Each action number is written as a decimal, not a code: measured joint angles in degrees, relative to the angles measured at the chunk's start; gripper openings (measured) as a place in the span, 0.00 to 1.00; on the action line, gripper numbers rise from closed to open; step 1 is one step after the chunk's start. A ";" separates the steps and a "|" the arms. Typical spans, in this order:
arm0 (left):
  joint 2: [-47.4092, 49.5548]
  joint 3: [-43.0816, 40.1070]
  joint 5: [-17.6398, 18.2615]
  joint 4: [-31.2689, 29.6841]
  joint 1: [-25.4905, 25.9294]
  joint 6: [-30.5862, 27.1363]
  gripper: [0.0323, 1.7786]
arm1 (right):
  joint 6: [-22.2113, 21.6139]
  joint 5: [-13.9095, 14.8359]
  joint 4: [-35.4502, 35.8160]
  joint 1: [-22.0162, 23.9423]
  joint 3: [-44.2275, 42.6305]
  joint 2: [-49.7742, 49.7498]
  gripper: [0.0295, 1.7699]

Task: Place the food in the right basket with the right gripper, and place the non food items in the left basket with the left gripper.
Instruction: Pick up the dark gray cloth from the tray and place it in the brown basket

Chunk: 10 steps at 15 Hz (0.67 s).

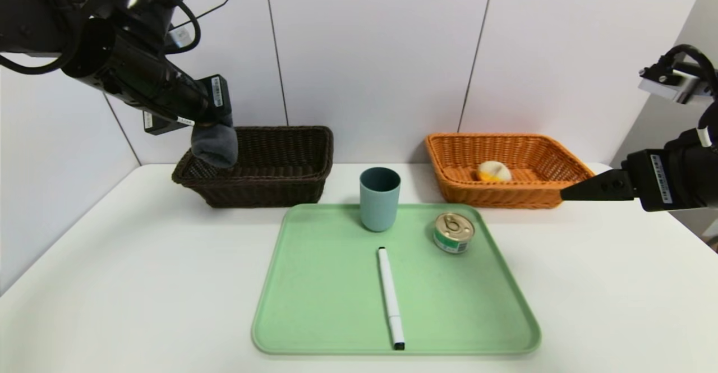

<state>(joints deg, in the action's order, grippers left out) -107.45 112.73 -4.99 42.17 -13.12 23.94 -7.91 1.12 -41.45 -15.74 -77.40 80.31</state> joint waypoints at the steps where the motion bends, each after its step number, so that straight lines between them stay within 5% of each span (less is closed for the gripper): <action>1: -1.18 -0.07 0.00 -2.49 1.19 -1.04 0.13 | -0.21 0.00 -0.06 0.00 0.13 0.01 0.96; 10: -14.17 0.17 -0.33 -16.79 5.88 -9.06 0.13 | -0.27 -0.09 -0.09 -0.74 1.00 -1.18 0.96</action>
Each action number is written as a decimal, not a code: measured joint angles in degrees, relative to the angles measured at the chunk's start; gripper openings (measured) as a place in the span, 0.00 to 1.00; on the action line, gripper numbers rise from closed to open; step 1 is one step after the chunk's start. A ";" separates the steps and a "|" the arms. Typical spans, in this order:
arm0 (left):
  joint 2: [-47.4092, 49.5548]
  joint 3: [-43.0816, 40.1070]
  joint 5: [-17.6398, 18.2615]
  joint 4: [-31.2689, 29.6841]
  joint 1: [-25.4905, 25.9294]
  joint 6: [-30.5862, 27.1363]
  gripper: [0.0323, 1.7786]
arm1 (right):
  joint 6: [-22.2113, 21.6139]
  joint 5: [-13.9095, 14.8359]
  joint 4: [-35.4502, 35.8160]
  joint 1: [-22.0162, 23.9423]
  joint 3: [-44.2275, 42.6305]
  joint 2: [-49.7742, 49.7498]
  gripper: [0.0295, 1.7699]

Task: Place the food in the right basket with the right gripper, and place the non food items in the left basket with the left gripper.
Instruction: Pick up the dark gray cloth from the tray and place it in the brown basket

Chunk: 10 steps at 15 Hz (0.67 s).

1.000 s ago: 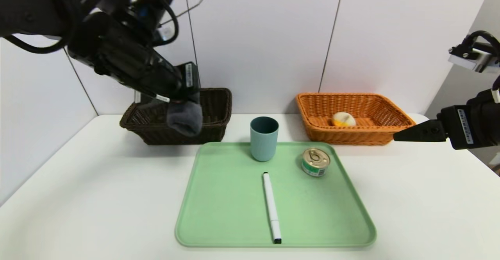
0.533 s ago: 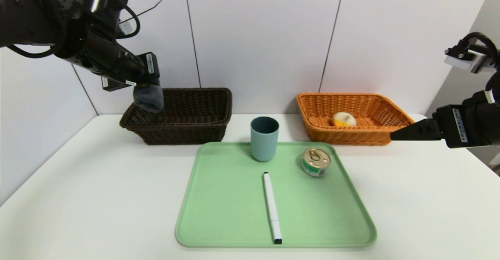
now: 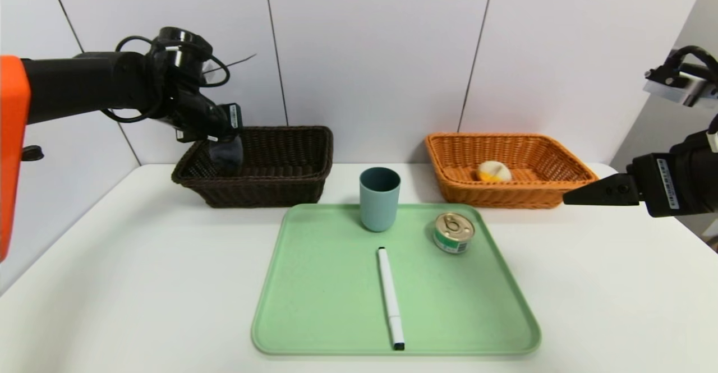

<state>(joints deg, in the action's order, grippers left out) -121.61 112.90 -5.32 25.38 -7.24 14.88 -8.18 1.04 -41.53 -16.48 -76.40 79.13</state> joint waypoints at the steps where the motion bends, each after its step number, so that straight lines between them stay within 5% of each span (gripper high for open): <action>1: -1.15 0.09 -0.02 -0.20 0.27 -0.04 0.13 | -0.05 0.01 0.02 -0.05 0.20 -0.20 0.96; 4: -4.05 0.13 -0.09 -1.35 1.66 -0.34 0.13 | 0.00 -0.10 0.02 -0.51 0.60 -0.88 0.96; 10: -5.36 0.15 -0.28 -3.91 2.34 -0.48 0.57 | -0.02 -0.10 0.02 -1.97 0.99 -1.51 0.97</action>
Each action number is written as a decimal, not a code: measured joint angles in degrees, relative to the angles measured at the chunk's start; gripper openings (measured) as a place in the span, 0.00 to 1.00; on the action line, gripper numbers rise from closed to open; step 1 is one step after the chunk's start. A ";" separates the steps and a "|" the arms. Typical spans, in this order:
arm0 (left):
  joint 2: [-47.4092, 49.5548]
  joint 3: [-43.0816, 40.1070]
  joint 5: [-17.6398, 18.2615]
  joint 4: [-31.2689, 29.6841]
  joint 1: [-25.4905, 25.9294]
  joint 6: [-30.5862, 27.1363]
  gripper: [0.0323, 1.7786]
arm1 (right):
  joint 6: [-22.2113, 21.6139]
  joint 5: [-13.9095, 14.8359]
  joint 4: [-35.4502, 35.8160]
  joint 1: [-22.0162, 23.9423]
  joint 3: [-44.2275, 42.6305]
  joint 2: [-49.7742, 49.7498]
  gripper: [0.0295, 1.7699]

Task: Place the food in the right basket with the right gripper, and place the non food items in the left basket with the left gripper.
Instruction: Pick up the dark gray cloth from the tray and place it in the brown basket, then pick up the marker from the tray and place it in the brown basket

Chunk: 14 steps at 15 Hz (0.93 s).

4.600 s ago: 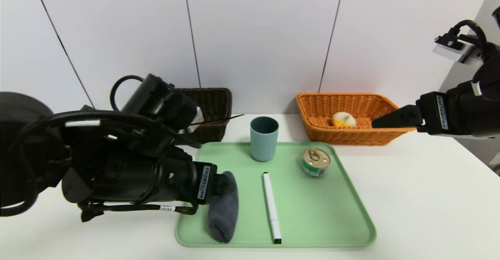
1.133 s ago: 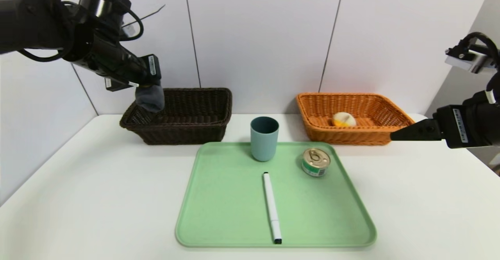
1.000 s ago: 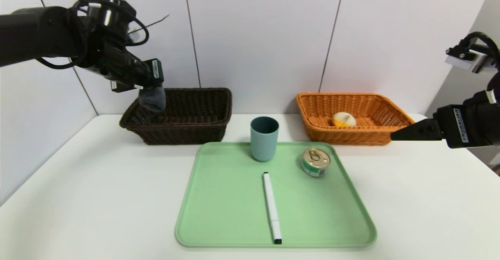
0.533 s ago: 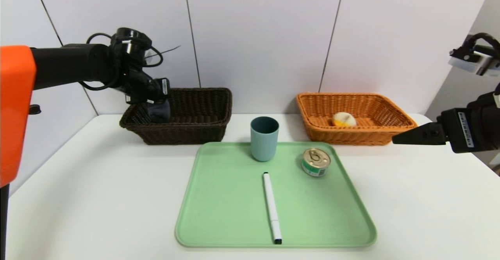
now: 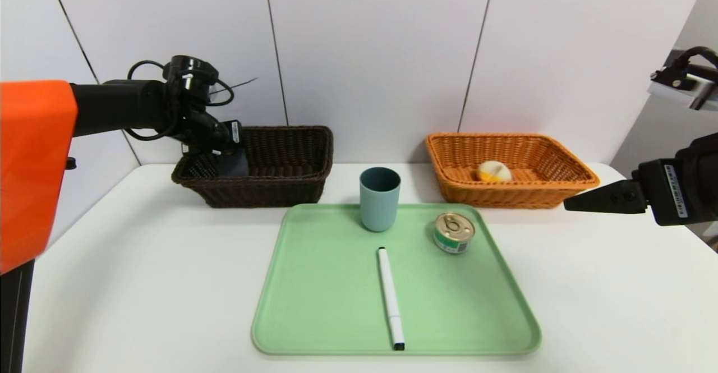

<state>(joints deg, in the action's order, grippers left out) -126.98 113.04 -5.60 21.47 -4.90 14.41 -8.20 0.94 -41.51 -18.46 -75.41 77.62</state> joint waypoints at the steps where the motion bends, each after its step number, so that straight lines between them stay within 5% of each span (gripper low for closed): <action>1: 0.32 0.00 -0.10 0.02 -0.02 0.26 0.62 | -0.02 0.00 -0.02 -0.41 0.00 0.00 0.97; 9: 7.50 -0.43 -2.19 4.08 -1.79 1.85 0.84 | -0.66 0.10 0.00 -1.57 0.09 -0.13 0.97; 14: 19.50 -0.32 -3.96 17.97 -16.70 10.95 0.89 | -2.29 0.62 -0.46 -1.50 0.85 -0.99 0.97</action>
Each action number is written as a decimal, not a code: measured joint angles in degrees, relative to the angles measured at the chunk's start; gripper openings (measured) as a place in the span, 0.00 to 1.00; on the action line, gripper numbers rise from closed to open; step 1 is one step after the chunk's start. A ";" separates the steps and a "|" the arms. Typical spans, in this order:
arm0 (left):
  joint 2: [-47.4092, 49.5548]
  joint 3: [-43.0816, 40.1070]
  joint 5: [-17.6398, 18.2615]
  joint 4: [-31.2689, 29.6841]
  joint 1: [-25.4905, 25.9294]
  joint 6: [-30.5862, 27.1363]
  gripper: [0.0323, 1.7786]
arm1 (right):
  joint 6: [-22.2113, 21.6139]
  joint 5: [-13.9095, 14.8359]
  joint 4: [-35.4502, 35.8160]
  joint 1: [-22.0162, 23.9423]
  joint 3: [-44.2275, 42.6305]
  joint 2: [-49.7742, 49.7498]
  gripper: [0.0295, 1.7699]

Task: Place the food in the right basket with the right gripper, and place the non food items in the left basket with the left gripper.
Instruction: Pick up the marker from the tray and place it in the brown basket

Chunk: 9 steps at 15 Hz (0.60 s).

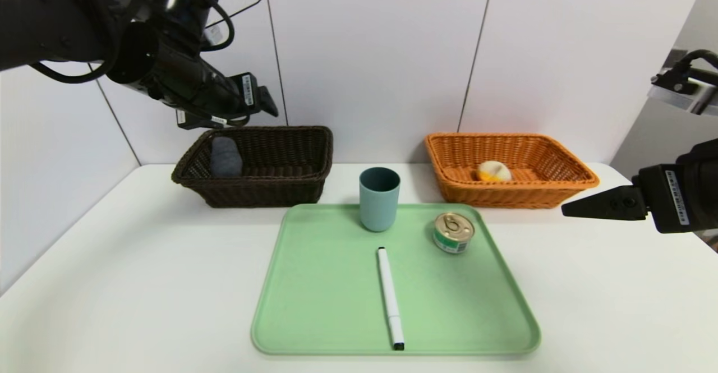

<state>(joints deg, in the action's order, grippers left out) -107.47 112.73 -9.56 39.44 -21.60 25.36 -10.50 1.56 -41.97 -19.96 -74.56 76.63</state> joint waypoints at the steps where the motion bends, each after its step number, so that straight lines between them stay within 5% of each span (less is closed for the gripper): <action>1: 1.50 0.00 -1.88 2.62 -4.36 2.54 0.90 | -0.33 0.33 -0.06 0.04 0.28 -0.30 0.97; 5: 2.95 0.17 -10.14 9.29 -20.46 12.54 0.92 | -2.29 2.02 -0.33 0.22 1.33 -1.58 0.97; 9: -1.88 0.23 -16.18 10.29 -28.23 14.54 0.94 | -4.05 2.07 -1.00 0.76 3.39 -2.49 0.97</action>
<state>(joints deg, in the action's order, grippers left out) -109.35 112.96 -25.73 49.73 -49.84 39.90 -14.54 3.63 -42.97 -19.20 -71.17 74.14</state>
